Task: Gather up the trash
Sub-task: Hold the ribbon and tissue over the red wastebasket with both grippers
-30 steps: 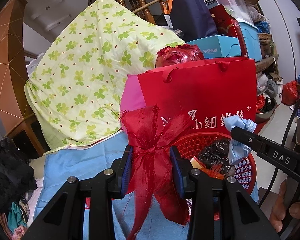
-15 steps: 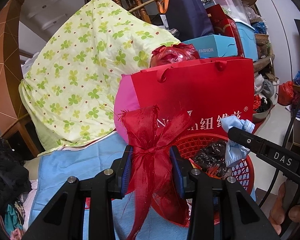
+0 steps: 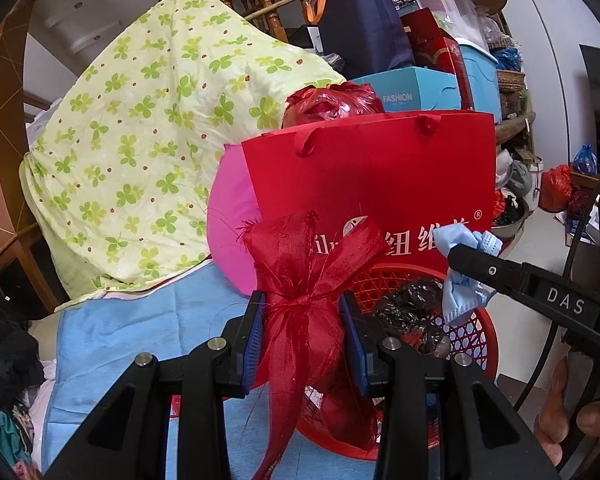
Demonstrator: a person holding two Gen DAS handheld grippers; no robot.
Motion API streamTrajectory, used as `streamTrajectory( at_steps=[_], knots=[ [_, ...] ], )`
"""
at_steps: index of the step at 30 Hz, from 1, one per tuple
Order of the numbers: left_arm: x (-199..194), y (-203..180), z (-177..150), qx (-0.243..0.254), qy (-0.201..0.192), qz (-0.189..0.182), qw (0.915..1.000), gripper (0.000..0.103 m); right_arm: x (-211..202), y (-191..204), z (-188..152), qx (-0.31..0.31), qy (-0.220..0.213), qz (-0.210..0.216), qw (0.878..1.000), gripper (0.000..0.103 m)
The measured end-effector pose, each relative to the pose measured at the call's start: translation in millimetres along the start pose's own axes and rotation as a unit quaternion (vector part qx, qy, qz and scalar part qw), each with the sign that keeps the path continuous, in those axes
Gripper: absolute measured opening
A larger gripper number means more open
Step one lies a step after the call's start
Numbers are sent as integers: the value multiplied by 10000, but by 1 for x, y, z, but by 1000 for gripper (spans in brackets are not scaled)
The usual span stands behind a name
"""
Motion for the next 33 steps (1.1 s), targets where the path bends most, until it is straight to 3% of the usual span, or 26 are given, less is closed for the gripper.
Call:
streamTrajectory(
  at_steps=[17, 33],
  knots=[
    [21, 5, -8, -85, 167, -361, 9992, 40, 13, 2, 1, 50, 69, -131, 9999, 35],
    [28, 9, -8, -64, 172, -450, 9988, 40, 21, 3, 1, 104, 94, -160, 9998, 35]
  ],
)
Point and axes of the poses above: each gripper's, at about its wrist camera, not at the fingertips, and x roughly the way its jaws point, y to its left, z to its top, the point moved 2 cm from there along x, roughly the way its jaws point, and after that the axes turned 11 degrees about y, right-handed, at the moved point
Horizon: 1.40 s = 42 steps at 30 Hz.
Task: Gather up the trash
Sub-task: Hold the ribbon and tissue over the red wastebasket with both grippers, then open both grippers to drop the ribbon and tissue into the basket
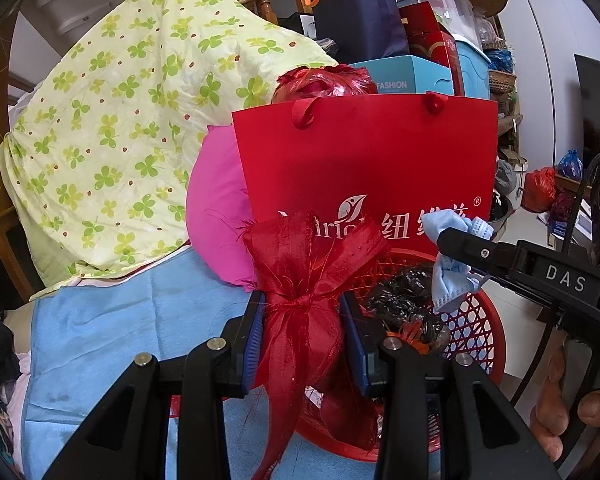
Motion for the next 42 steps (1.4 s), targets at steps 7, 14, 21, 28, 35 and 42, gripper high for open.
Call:
streamTrajectory(
  at_steps=[7, 14, 21, 28, 35, 42],
  knots=[
    [4, 1, -1, -19, 23, -44, 10000, 41, 2, -1, 0, -22, 4, -57, 10000, 35],
    [7, 1, -1, -42, 43, -69, 10000, 41, 1, -1, -1, -58, 8, -96, 9999, 35],
    [12, 3, 0, -104, 67, -395, 9991, 46, 4, -1, -1, -15, 97, -27, 9999, 35],
    [14, 1, -4, 53, 18, -682, 9977, 68, 8, -4, -2, 187, 178, 0, 9997, 65],
    [7, 5, -13, -5, 196, -504, 9985, 72, 1, -3, -2, 155, -17, -61, 9999, 65],
    [-21, 19, -26, -157, 339, 93, 9993, 77, -7, 8, -9, -116, -170, -594, 9980, 65]
  ],
)
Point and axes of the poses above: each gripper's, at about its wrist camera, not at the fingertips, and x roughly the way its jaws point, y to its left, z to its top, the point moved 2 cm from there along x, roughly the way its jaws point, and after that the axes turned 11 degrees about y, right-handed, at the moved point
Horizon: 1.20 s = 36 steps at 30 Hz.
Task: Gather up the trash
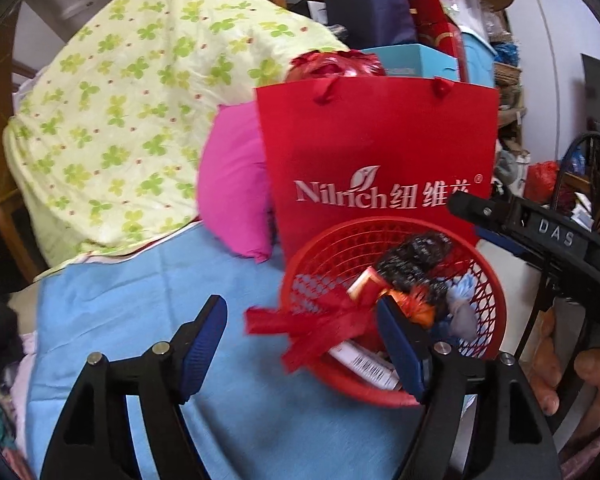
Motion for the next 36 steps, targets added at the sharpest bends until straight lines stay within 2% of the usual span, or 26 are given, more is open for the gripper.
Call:
streamTrajectory(
  at_steps=[7, 11, 17, 24, 28, 36],
  knots=[
    [-45, 15, -19, -68, -35, 481, 9988, 78, -51, 13, -25, -381, -286, -587, 9971, 65],
    [-74, 21, -25, -152, -136, 606, 9980, 79, -78, 31, -39, -762, -158, -741, 9942, 65],
    [-119, 36, -36, -440, -398, 818, 9949, 91, -118, 69, -51, -1253, -11, -647, 9900, 69],
    [-158, 51, -46, -665, -484, 1166, 9898, 91, -155, 114, -61, -1690, 53, -531, 9842, 71],
    [-177, 60, -51, -822, -519, 1265, 9872, 91, -170, 136, -69, -1904, 92, -606, 9798, 71],
    [-204, 66, -56, -905, -532, 1403, 9845, 92, -189, 158, -73, -1929, 180, -564, 9794, 74]
  ],
)
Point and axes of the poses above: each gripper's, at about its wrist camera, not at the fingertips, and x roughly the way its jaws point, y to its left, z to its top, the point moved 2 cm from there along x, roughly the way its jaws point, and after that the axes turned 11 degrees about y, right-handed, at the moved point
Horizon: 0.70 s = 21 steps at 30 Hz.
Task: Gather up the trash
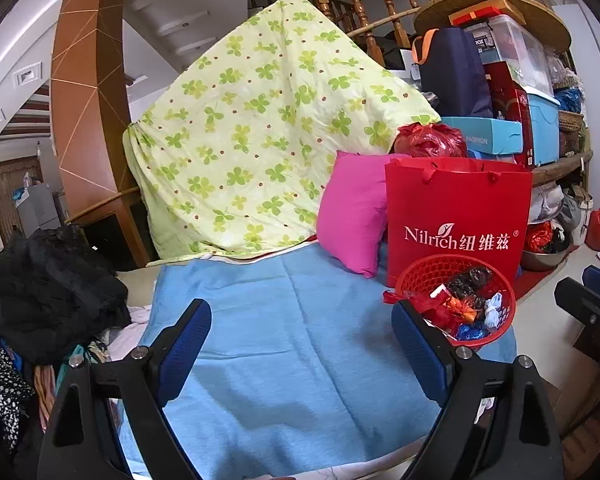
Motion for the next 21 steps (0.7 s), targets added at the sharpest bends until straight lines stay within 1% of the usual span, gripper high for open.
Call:
streamTrajectory(
  at_steps=[2, 3, 4, 6, 10, 13, 18, 19, 21],
  knots=[
    [-5, 3, 0, -48, 12, -17, 10000, 94, -1, 2, 1, 5, 57, -68, 10000, 75],
    [-6, 4, 0, -61, 26, -6, 10000, 100, -1, 2, 1, 17, 85, -58, 9999, 75],
    [-8, 5, 0, -76, 23, 38, 10000, 101, -1, 2, 1, 32, 114, -41, 9999, 75],
    [-11, 5, 0, -80, 7, 79, 9999, 101, 0, 1, 2, 74, 154, -56, 9998, 75],
    [-13, 6, 0, -102, 80, 1, 9999, 101, 1, -1, 5, 123, 180, -104, 9997, 75],
    [-11, 5, 0, -133, 113, 14, 9998, 101, 2, -1, 5, 90, 166, -82, 9998, 75],
    [-8, 0, -3, -94, 197, 63, 9997, 101, -4, -2, 3, 89, -116, 94, 9998, 75],
    [-9, -2, -4, -68, 191, 102, 9997, 101, -6, -3, 3, 111, -166, 141, 9997, 78],
    [-10, -3, -5, -42, 171, 149, 9997, 101, -7, -3, 1, 104, -212, 124, 9996, 79]
  ],
)
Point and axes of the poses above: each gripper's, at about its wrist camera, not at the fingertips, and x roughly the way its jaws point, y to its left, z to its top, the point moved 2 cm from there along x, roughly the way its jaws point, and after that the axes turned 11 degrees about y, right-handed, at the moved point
